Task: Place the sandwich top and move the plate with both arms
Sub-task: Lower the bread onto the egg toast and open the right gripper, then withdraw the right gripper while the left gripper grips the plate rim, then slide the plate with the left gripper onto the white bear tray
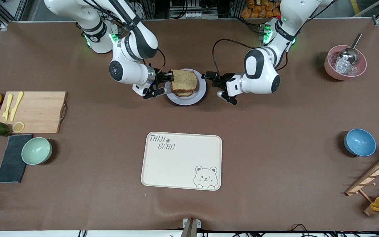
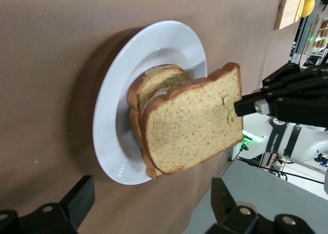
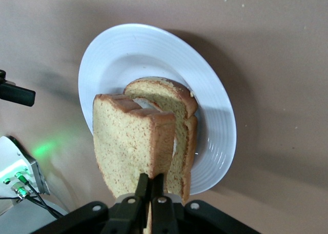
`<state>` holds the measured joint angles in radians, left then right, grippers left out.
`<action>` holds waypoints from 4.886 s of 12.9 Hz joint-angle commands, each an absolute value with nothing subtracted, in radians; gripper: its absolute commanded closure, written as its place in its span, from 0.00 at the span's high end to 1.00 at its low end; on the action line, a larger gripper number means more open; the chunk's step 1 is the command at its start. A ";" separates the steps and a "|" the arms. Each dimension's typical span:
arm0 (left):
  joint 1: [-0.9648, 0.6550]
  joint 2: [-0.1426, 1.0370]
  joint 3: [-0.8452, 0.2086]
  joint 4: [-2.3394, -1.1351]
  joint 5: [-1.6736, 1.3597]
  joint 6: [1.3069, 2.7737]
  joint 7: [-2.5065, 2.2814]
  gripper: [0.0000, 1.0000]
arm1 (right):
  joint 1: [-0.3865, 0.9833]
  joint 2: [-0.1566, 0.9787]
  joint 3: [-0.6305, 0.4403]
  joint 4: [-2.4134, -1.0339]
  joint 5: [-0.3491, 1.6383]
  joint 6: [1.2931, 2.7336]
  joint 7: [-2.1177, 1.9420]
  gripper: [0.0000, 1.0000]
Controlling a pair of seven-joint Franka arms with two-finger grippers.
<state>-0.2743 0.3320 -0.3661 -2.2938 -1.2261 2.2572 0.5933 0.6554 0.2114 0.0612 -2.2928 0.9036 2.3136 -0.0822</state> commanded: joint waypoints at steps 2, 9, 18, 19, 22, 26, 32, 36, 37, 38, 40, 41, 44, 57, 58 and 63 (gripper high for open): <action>-0.278 0.383 -0.370 -2.261 -1.258 2.302 0.635 1.00 | 0.653 0.193 0.048 -2.307 0.925 2.310 0.006 0.59; -0.311 0.451 -0.371 -2.247 -1.330 2.358 0.696 1.00 | 0.574 0.187 0.032 -2.280 0.897 2.257 0.002 0.98; -0.344 0.489 -0.371 -2.250 -1.417 2.402 0.795 1.00 | 0.324 0.170 0.025 -2.230 0.596 2.125 -0.009 1.00; -0.345 0.489 -0.371 -2.250 -1.419 2.402 0.795 1.00 | 0.274 0.170 0.025 -2.230 0.565 2.102 -0.014 1.00; -0.356 0.489 -0.371 -2.250 -1.420 2.402 0.795 1.00 | 0.149 0.172 0.026 -2.186 0.464 1.975 -0.020 1.00; -0.356 0.512 -0.371 -2.246 -1.420 2.402 0.798 0.88 | 0.028 0.164 0.028 -2.137 0.318 1.914 -0.020 1.00; -0.370 0.549 -0.370 -2.252 -1.566 2.405 0.983 0.00 | -0.083 0.166 0.034 -1.837 0.193 1.682 -0.018 1.00; -0.358 0.543 -0.371 -2.246 -1.566 2.408 0.985 0.00 | -0.083 0.103 0.026 -1.609 0.131 1.427 0.011 1.00; -0.350 0.532 -0.371 -2.247 -1.568 2.408 0.985 0.00 | -0.081 0.062 0.031 -1.609 0.111 1.428 0.024 1.00; -0.344 0.522 -0.371 -2.247 -1.568 2.408 0.982 0.00 | -0.078 0.026 0.034 -1.609 0.101 1.430 0.031 1.00; -0.310 0.503 -0.373 -2.246 -1.568 2.407 0.970 0.00 | -0.077 -0.003 0.034 -1.609 0.085 1.440 0.032 1.00; -0.301 0.491 -0.373 -2.246 -1.569 2.405 0.951 0.00 | -0.078 -0.015 0.034 -1.611 0.072 1.471 0.032 1.00; -0.288 0.468 -0.371 -2.182 -1.568 2.404 0.795 0.00 | -0.078 -0.018 0.034 -1.609 0.052 1.534 0.031 1.00; -0.285 0.676 -0.344 -1.722 -1.555 2.612 0.431 0.00 | -0.075 -0.021 0.037 -1.603 0.017 1.568 0.080 1.00; -0.307 0.714 -0.344 -1.668 -1.558 2.655 0.408 0.00 | -0.075 -0.021 0.037 -1.605 0.017 1.566 0.080 1.00; -0.376 0.868 -0.336 -1.491 -1.559 2.760 0.342 0.00 | -0.077 -0.020 0.035 -1.608 0.017 1.562 0.080 1.00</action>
<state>-0.3522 0.8059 -0.3408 -1.5854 -1.5382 2.7270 0.3577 -0.0663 -0.0099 0.0259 -1.6007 0.0358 1.5674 0.0649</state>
